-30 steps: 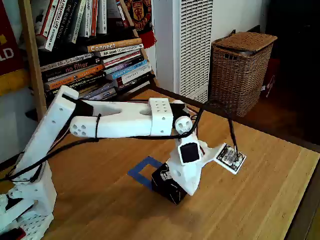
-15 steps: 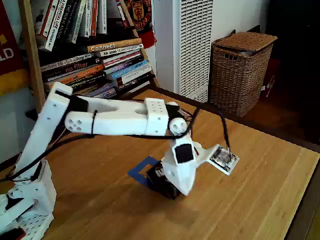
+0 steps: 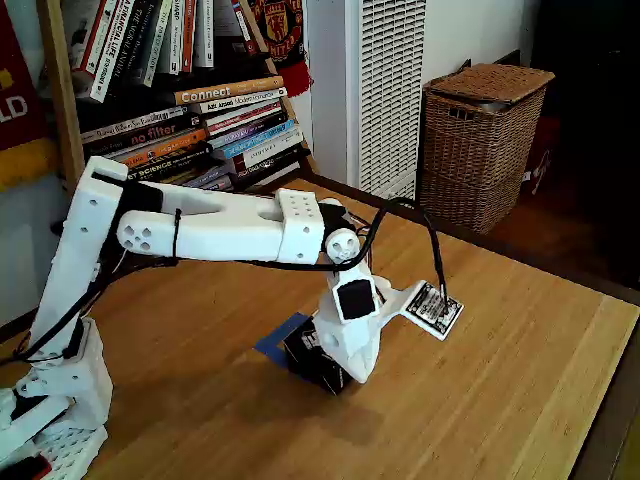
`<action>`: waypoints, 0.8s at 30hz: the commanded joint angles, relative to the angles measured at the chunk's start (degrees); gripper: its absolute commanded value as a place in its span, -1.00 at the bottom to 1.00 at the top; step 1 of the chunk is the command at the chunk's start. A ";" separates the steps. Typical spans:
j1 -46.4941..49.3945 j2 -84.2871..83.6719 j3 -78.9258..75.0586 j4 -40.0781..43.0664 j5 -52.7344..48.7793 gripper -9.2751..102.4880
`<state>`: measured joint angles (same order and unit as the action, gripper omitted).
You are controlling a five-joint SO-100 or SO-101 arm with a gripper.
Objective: Push the box on top of the target
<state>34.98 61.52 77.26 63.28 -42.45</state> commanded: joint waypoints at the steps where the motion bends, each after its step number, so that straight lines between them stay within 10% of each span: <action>1: -0.88 4.13 0.44 -0.44 0.09 -0.83; 24: -3.52 6.94 4.92 -0.88 3.08 -0.83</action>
<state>32.34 64.16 82.18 63.19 -39.99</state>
